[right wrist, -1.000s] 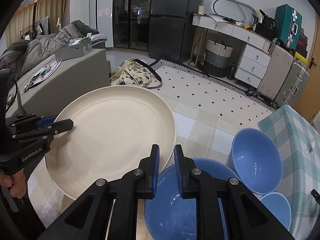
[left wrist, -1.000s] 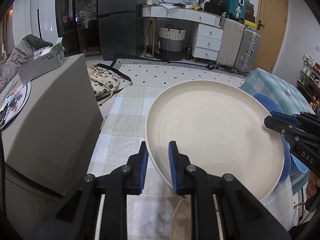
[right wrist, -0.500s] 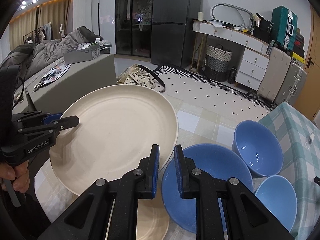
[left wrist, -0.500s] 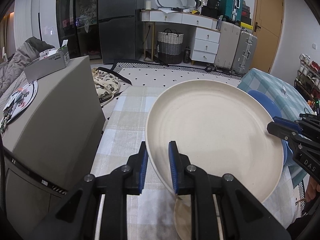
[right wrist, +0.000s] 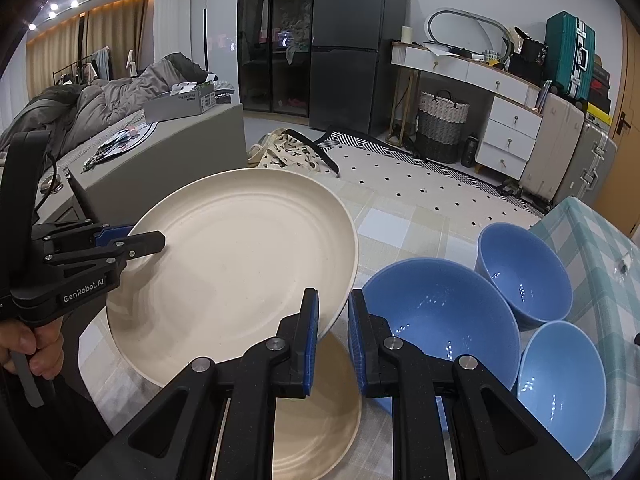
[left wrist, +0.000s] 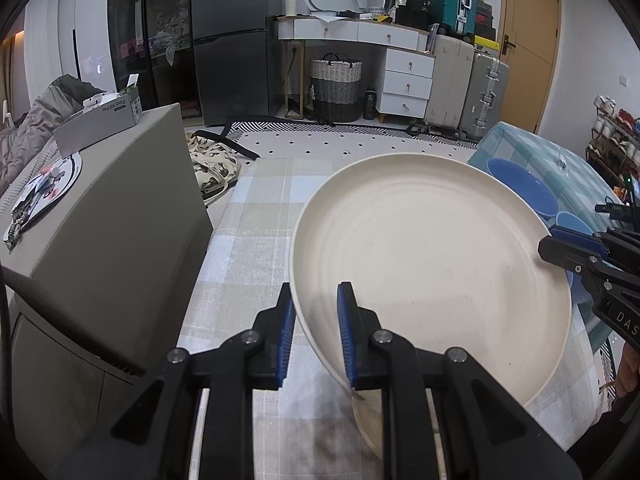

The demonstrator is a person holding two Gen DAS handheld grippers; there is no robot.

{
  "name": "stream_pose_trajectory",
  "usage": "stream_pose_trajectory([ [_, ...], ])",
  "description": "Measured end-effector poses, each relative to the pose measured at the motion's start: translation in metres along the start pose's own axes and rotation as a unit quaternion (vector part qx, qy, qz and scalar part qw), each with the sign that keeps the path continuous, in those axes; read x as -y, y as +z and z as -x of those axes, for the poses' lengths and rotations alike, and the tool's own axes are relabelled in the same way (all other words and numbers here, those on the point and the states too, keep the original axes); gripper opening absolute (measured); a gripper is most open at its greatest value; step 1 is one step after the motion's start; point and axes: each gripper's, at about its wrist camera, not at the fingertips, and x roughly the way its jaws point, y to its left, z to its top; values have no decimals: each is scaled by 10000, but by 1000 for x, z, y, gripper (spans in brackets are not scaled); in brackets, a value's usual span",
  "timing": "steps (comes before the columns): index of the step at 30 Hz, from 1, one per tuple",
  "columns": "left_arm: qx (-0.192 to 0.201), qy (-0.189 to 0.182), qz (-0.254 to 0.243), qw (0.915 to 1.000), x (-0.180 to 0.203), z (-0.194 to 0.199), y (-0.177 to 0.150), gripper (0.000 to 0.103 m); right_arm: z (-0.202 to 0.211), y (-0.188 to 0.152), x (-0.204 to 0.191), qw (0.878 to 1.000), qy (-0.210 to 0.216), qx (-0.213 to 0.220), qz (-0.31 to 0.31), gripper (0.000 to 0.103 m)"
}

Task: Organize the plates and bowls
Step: 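Lift the cream plate with both grippers toward the stacked plates, then carry the cream plate with both grippers over the stacked cream plates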

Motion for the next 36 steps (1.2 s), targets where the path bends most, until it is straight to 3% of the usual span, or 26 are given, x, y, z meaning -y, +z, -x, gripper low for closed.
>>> stream_pose_trajectory([
  [36, -236, 66, -342, 9991, 30, 5, -62, 19, 19, -81, -11, 9999, -99, -33, -72, 15],
])
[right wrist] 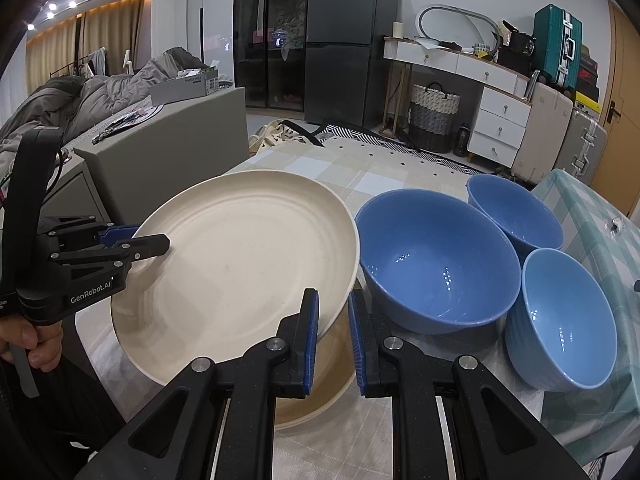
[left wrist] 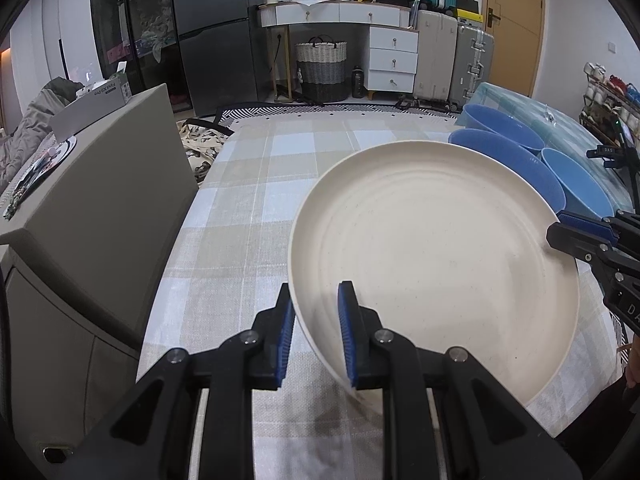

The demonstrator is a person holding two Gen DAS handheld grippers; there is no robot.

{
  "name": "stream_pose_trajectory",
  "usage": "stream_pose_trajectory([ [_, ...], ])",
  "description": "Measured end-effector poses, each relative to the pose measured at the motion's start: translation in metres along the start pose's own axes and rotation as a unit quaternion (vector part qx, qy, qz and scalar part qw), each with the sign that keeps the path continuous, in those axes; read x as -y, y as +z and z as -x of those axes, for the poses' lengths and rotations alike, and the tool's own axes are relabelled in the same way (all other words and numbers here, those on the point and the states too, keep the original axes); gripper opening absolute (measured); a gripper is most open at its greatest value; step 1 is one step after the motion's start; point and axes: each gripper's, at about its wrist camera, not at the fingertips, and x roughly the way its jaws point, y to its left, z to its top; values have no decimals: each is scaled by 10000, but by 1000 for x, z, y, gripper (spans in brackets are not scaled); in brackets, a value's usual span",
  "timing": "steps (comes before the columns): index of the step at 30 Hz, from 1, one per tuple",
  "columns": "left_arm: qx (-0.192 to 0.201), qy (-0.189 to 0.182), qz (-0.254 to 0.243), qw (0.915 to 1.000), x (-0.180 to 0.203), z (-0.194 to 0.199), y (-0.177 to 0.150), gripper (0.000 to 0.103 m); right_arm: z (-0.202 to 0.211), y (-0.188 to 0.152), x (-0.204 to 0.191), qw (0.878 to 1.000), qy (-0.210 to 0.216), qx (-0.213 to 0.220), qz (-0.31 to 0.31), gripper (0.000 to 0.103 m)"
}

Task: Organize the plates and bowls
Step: 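Carry the cream plate with both grippers over the stacked cream plates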

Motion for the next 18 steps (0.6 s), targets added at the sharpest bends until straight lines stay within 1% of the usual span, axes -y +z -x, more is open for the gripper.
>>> stream_pose_trajectory([
  [8, -28, 153, -114, 9998, 4, -2, -4, 19, -9, -12, -4, 9999, -33, -112, 118, 15],
  [18, -170, 188, -221, 9994, 8, -11, -8, 20, -21, -17, -4, 9995, -62, -310, 83, 15],
])
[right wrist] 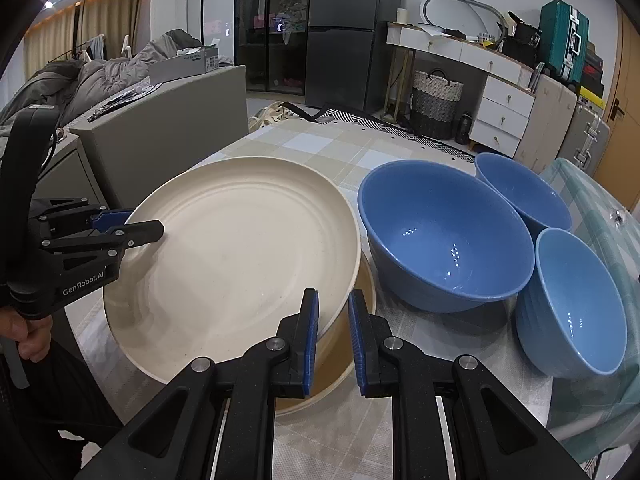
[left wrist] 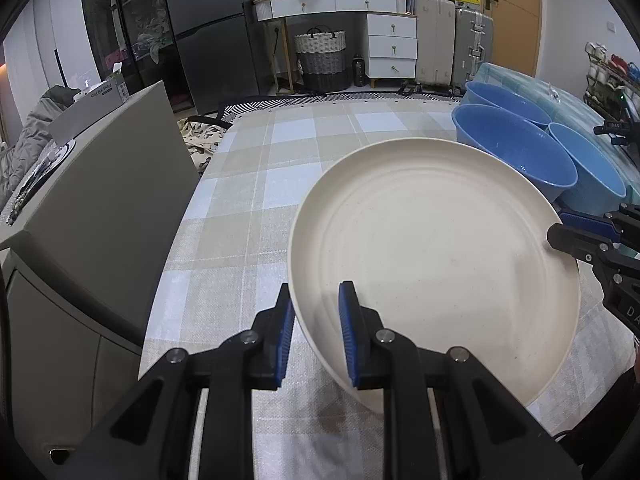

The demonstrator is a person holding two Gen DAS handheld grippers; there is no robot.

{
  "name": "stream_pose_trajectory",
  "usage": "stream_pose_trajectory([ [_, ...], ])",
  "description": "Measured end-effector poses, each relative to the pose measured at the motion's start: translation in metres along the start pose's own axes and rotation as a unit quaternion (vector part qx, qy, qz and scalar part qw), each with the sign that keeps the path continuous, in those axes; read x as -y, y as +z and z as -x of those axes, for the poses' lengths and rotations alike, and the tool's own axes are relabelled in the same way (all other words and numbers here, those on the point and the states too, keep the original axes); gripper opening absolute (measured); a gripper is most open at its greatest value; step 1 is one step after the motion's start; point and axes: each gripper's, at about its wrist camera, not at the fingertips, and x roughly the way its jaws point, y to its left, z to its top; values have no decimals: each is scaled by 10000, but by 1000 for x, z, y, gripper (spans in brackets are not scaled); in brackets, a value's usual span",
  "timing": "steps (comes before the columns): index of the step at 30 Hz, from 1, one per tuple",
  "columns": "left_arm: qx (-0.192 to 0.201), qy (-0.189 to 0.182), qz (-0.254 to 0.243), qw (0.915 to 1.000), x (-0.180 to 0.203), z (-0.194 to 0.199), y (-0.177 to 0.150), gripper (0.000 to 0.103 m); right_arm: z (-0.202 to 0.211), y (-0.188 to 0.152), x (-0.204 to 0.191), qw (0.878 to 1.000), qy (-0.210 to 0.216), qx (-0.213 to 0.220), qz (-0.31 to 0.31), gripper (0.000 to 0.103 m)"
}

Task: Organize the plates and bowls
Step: 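Carry the cream plate with both grippers over the stacked cream plates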

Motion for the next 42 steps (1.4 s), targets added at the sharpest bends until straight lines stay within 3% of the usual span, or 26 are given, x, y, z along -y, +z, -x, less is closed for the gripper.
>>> stream_pose_trajectory([
  [42, -410, 317, -748, 9958, 33, -25, -12, 24, -31, -13, 3, 9982, -326, -488, -115, 15],
])
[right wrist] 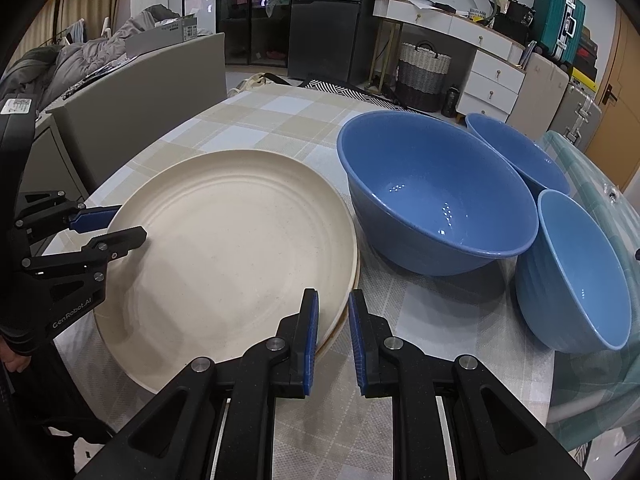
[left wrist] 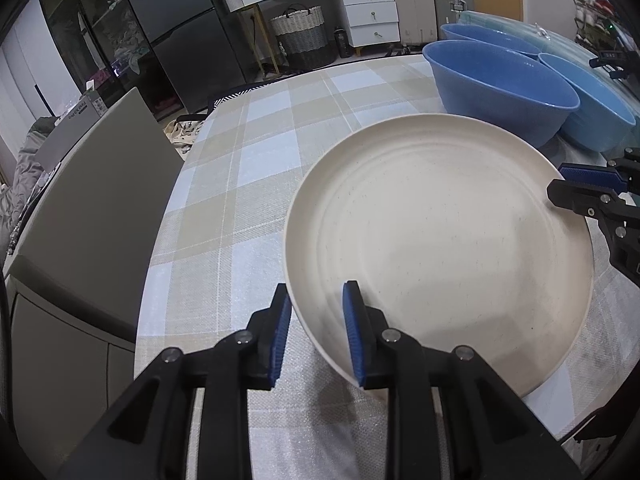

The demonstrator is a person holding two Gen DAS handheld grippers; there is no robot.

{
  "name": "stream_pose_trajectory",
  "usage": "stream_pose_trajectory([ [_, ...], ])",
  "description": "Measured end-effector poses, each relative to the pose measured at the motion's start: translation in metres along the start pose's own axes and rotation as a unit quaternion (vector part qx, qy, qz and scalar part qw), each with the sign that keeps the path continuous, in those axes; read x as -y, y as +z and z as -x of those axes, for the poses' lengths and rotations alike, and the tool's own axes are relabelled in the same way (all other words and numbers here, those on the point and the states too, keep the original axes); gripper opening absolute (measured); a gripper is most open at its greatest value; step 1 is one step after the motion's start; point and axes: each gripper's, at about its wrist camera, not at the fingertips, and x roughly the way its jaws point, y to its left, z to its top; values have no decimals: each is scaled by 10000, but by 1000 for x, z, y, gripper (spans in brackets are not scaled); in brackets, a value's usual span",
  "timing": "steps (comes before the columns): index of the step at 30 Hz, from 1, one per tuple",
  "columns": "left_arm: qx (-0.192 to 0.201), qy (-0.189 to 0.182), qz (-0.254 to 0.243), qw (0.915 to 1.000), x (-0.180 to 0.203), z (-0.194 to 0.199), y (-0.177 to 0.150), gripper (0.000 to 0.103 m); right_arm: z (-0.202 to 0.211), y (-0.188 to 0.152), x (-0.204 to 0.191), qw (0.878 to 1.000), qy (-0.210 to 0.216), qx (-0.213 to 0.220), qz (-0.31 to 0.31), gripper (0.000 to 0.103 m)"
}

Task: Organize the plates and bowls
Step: 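Carry the cream plate with both grippers over the stacked cream plates, then lower the plate onto the stack and open both grippers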

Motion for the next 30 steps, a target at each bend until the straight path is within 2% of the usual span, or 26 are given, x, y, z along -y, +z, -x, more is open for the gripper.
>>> stream_pose_trajectory([
  [17, -50, 107, -124, 9999, 6, -2, 1, 26, -7, 1, -2, 9999, -79, -66, -1, 17],
  [23, -98, -21, -105, 9999, 7, -2, 1, 39, -6, 0, -1, 10000, -45, -76, -25, 18],
  [25, -156, -109, -109, 9998, 8, -3, 1, 54, -7, 0, -1, 9999, 38, -101, -25, 28],
  [28, -221, -165, -71, 9996, 9, -3, 1, 55, -7, 0, -3, 9999, 122, -68, 2, 46],
  [30, -253, -243, -42, 9994, 8, -2, 2, 55, -5, 0, -3, 9999, 95, -45, 56, 53],
])
